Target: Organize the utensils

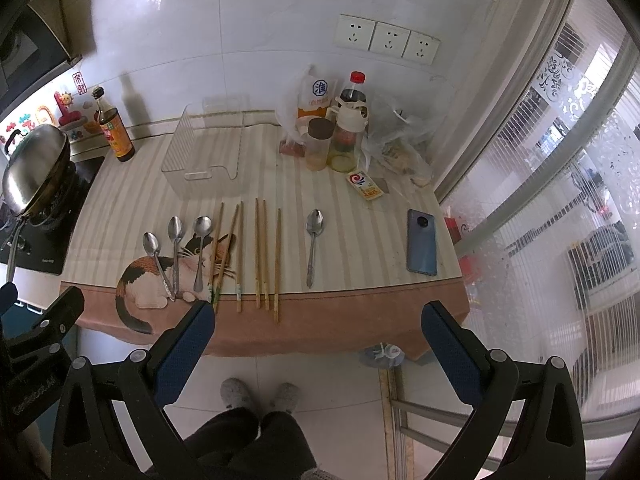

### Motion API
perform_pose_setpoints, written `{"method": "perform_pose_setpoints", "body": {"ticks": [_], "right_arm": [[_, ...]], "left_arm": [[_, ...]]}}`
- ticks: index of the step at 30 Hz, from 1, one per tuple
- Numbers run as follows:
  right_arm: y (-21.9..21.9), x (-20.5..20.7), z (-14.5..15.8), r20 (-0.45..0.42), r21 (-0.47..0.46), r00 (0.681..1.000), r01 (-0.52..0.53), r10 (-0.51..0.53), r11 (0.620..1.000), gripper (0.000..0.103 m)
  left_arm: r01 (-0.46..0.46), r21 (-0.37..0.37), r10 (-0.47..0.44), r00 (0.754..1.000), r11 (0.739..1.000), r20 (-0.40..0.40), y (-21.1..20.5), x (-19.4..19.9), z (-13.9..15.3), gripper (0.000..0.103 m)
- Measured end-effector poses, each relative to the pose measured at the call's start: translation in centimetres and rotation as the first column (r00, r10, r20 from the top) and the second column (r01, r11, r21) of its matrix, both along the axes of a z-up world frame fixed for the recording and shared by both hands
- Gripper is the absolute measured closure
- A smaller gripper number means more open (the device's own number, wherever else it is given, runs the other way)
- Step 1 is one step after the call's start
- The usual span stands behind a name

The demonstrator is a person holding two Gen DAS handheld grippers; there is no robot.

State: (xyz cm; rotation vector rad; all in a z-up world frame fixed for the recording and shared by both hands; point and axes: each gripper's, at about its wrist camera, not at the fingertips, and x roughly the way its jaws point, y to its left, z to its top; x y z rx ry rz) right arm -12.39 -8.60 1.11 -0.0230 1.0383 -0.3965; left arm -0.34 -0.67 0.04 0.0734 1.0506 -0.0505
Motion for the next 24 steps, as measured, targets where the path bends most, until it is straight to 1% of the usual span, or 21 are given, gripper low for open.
{"method": "perform_pose_setpoints", "body": {"ticks": [14,15,21,24], "right_arm": [[0.1,-0.4,0.5,0.006,-0.002,1.0,0.001,-0.001,1.0,0.0],[0.2,-0.4,0.4,0.006,-0.005,1.0,0.0,0.0,1.0,0.0],[0.2,-0.4,0.4,0.008,-0.003,1.0,-0.001,0.001,1.0,0.0],[0.4,-0.5,0.8,0.011,-0.004,1.0,-0.002,0.002,1.0,0.0]], "left_arm": [[0.003,-0.006,-0.003,1.0,1.0,0.009,-0.7,-0.6,0.2,0.0],[0.003,-0.008,-0.003,1.0,1.0,0.009,0.2,-0.8,0.9,0.0],[0.003,-0.008,-0.003,1.0,1.0,0.011,0.1,-0.9,1.2,0.0],[0.002,-0.006,-0.002,1.0,1.0,0.015,-0.1,-1.0,1.5,0.0]]}}
